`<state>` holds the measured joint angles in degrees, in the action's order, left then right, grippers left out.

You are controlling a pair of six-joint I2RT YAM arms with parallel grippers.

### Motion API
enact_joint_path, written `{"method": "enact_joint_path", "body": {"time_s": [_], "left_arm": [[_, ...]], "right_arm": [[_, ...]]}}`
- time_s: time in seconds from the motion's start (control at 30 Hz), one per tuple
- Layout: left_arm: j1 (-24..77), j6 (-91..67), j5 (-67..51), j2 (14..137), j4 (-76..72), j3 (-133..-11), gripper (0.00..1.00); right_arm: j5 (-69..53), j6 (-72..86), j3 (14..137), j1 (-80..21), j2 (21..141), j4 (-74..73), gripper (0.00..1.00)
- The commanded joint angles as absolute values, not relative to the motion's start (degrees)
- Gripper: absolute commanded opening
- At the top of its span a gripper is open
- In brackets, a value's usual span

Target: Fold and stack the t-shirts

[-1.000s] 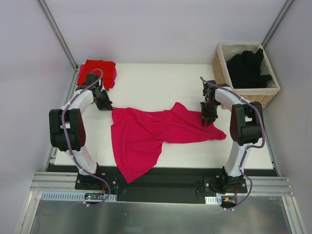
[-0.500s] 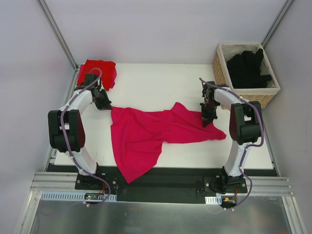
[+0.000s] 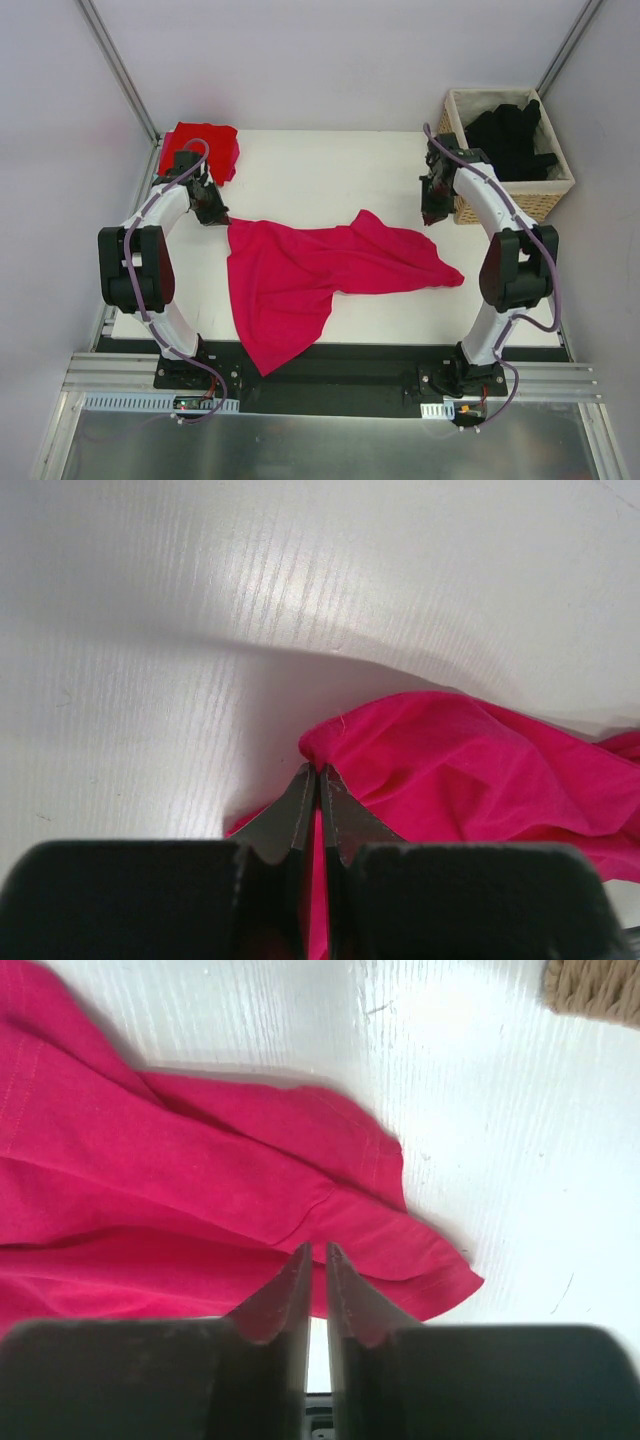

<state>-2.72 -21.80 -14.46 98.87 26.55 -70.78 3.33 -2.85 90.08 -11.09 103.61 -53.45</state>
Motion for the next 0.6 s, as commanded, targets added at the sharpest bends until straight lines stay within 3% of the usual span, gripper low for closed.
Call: {"method": "enact_joint_path", "body": {"time_s": [0.0, 0.17, 0.57], "left_arm": [[-3.16, -21.36, -14.59, 96.24, 27.68, -71.46, 0.00], [-3.16, -21.09, -14.50, 95.80, 27.60, -71.11, 0.00], [-3.16, -20.57, -14.41, 95.10, 27.60, -70.14, 0.00]], "right_arm": [[3.52, -3.08, 88.08, -11.34, 105.38, -55.29, 0.24], [-1.38, -3.43, 84.47, -10.81, 105.91, -51.25, 0.43], [-5.88, -5.45, 79.28, -6.94, 108.63, -47.29, 0.44]]}}
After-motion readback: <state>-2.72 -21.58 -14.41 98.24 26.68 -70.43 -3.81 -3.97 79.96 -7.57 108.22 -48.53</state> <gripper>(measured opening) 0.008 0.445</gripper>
